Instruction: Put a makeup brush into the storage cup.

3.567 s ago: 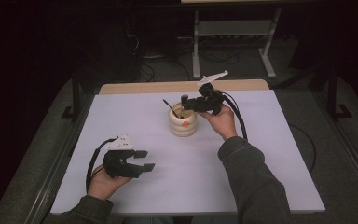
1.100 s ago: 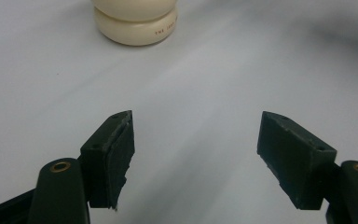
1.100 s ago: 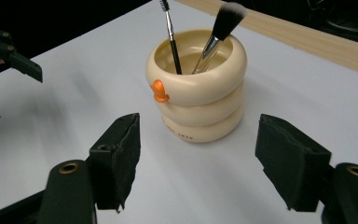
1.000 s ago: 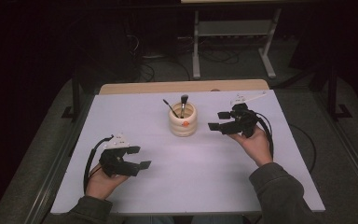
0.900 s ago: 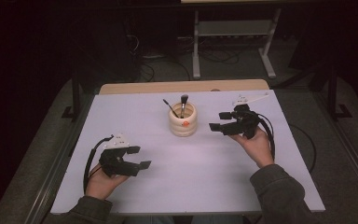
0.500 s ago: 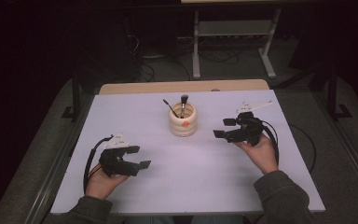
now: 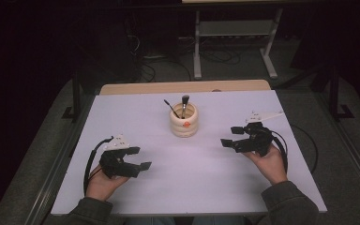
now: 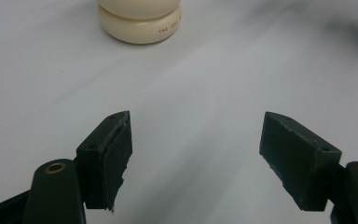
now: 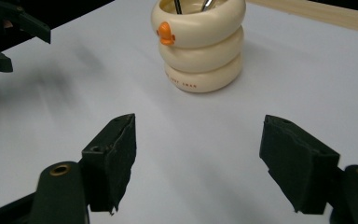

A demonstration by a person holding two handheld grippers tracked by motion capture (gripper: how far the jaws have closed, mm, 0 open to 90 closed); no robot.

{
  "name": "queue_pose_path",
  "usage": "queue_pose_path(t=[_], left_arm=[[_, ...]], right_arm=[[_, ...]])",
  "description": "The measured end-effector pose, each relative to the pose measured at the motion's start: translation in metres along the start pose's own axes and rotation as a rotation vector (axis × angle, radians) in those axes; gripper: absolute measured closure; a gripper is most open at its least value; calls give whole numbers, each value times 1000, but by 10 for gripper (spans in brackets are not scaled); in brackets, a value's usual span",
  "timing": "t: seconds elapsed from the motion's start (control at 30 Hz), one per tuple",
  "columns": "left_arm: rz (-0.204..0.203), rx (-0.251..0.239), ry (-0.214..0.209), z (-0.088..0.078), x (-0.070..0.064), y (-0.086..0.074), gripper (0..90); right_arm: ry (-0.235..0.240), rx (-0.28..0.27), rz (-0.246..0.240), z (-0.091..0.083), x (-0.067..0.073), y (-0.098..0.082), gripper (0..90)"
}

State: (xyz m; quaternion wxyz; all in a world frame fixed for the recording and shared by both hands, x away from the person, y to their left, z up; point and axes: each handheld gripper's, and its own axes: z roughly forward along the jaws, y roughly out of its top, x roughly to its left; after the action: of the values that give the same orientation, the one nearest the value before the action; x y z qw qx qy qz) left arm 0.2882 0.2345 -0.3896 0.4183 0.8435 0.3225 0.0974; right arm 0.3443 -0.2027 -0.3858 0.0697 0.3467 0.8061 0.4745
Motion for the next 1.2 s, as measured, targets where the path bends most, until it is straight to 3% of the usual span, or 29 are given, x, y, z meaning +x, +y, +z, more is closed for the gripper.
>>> queue_pose_path(t=[0.43,0.63,0.83,1.2], left_arm=[[3,-6,-1,0,0,-3,231],[-15,-12,-5,0,0,-6,229],[-3,-9,1,-1,-2,-8,225],[-5,15,0,3,-3,-16,226]], right_arm=[[-27,14,22,-9,1,-20,231],[-32,10,26,-11,3,-29,214],[-35,11,30,-14,3,-34,199],[-39,19,59,-17,1,-54,178]])
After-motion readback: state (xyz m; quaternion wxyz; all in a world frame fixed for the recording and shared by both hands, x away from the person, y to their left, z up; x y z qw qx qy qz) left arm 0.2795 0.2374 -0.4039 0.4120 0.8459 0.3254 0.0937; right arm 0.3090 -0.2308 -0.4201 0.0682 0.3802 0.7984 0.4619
